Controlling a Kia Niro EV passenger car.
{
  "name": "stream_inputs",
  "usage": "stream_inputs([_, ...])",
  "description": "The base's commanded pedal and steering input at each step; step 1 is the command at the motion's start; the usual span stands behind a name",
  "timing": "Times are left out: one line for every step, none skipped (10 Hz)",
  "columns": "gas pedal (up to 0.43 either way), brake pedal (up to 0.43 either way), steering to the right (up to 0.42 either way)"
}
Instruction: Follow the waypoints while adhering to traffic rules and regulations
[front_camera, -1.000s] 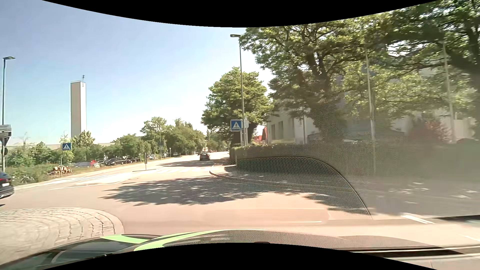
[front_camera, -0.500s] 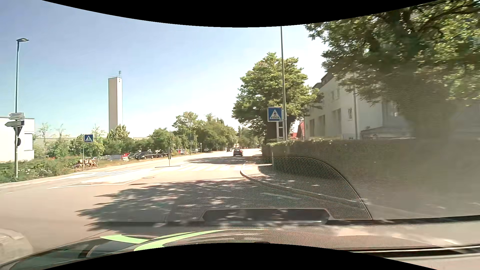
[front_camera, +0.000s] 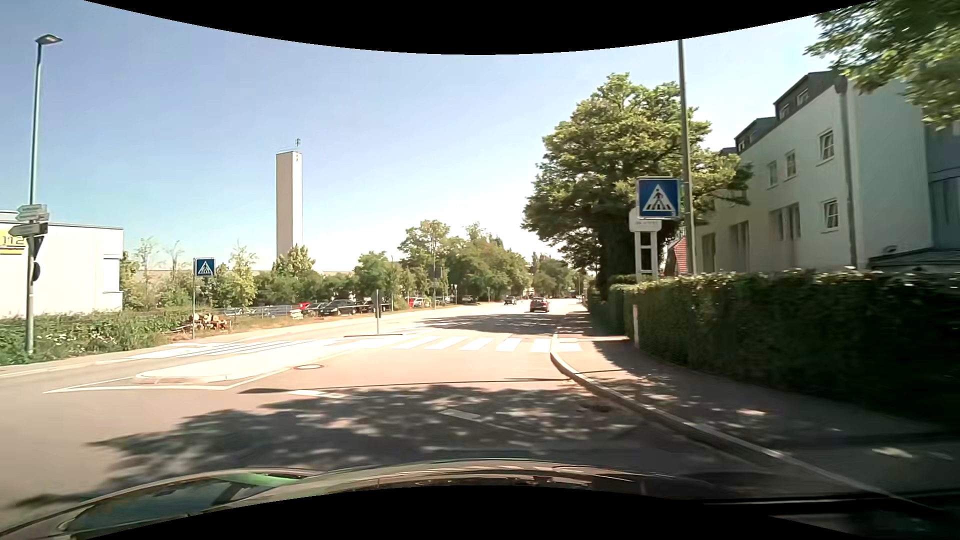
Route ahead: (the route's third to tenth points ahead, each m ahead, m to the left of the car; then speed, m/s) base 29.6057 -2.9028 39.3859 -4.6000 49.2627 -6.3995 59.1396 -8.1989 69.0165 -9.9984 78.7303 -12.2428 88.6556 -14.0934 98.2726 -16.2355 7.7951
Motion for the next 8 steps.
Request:
stream_inputs([0.138, 0.000, -0.107])
stream_inputs([0.157, 0.000, -0.079])
stream_inputs([0.157, 0.000, -0.050])
stream_inputs([0.157, 0.000, -0.030])
stream_inputs([0.157, 0.000, -0.004])
stream_inputs([0.169, 0.000, 0.017])
stream_inputs([0.169, 0.000, 0.030])
stream_inputs([0.169, 0.000, 0.044])
